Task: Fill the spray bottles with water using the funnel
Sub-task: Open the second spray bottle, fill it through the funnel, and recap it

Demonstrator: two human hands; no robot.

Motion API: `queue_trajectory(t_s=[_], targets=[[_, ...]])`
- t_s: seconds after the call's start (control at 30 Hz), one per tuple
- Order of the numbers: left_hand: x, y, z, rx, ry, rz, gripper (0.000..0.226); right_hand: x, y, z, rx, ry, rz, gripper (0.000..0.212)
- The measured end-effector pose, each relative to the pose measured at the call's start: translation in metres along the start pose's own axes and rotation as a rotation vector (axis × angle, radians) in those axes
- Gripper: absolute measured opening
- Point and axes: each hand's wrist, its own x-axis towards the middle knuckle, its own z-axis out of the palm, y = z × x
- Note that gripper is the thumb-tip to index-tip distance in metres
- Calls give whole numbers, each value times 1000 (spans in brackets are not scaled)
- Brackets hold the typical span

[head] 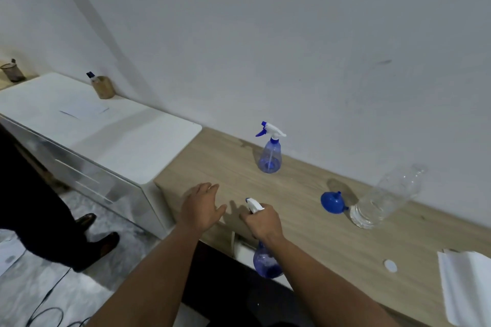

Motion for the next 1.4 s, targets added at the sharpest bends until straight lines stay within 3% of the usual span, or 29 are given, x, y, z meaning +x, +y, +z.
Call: queue_trajectory(t_s=[0.1, 0.4, 0.5, 0.6, 0.8, 0.93, 1.07, 1.27, 1.4], targets=[[5, -9, -1, 13, -32, 12, 73, 2, -2, 7, -8, 31, 7, 49], [19, -35, -7, 46, -95, 52, 75, 5, -19, 23, 23, 71, -2, 15], [25, -43, -9, 45, -98, 60, 75, 8, -22, 28, 5, 57, 7, 11], [30, -50, -12, 25, -108, 57, 75, 12, -25, 35, 6, 72, 13, 29], [41, -53, -19, -158, -209, 78, 77, 31, -44, 38, 185, 115, -66, 20], [54, -46, -25, -305, -357, 46, 101, 38, -77, 22, 301, 138, -201, 6], [73, -22, -37, -422, -468, 79, 116, 53, -111, 5, 487, 126, -248, 9], [106, 5, -49, -668, -447, 141, 78, 76, -152, -8, 540, 101, -353, 19], [129, 11, -60, -690, -343, 150, 73, 89, -177, -15, 501, 105, -413, 19]])
